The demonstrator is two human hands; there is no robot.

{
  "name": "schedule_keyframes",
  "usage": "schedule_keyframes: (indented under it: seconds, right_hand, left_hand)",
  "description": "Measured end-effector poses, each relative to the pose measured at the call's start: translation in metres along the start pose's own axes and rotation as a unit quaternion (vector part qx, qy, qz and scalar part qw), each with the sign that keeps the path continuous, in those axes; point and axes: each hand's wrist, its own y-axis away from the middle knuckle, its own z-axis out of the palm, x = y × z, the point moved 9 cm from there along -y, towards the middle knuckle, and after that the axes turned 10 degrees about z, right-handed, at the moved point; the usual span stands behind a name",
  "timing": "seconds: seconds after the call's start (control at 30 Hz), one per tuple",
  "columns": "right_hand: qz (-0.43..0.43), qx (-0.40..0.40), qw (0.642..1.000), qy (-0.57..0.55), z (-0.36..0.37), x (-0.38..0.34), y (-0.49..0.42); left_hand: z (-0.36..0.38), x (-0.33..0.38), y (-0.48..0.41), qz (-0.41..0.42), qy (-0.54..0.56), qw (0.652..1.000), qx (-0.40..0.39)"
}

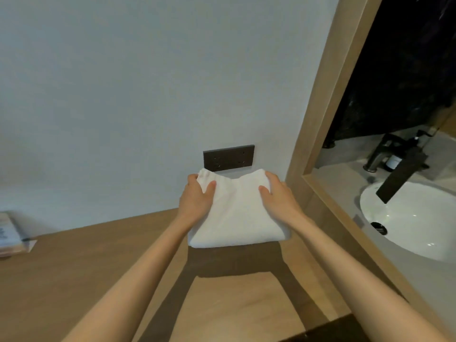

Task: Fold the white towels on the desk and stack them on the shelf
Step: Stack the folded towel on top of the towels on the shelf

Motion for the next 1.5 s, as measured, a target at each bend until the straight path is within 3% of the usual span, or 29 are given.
schedule_keyframes:
  seconds: [0.27,0.63,0.9,1.2,1.5]
  right_hand:
    - [0.056,0.061,0.996,-0.017,-0.075,0.051,0.053]
    - [0.189,0.151,0.969,-0.048,-0.181,0.231,0.129]
    - [0.221,0.217,0.951,-0.001,-0.333,0.37,0.183]
    - [0.264,0.304,0.915,-0.023,-0.516,0.502,0.251]
    - [0.29,0.367,0.884,-0.023,-0.645,0.635,0.261]
  left_hand:
    - [0.05,0.066,0.028,0.048,0.017,0.995,-0.09]
    - [0.223,0.164,0.1,0.129,0.036,0.963,-0.235]
    - [0.385,0.299,0.172,0.166,0.056,0.937,-0.304]
    - [0.534,0.483,0.252,0.243,0.08,0.894,-0.367]
    - [0.69,0.599,0.29,0.267,0.09,0.868,-0.408]
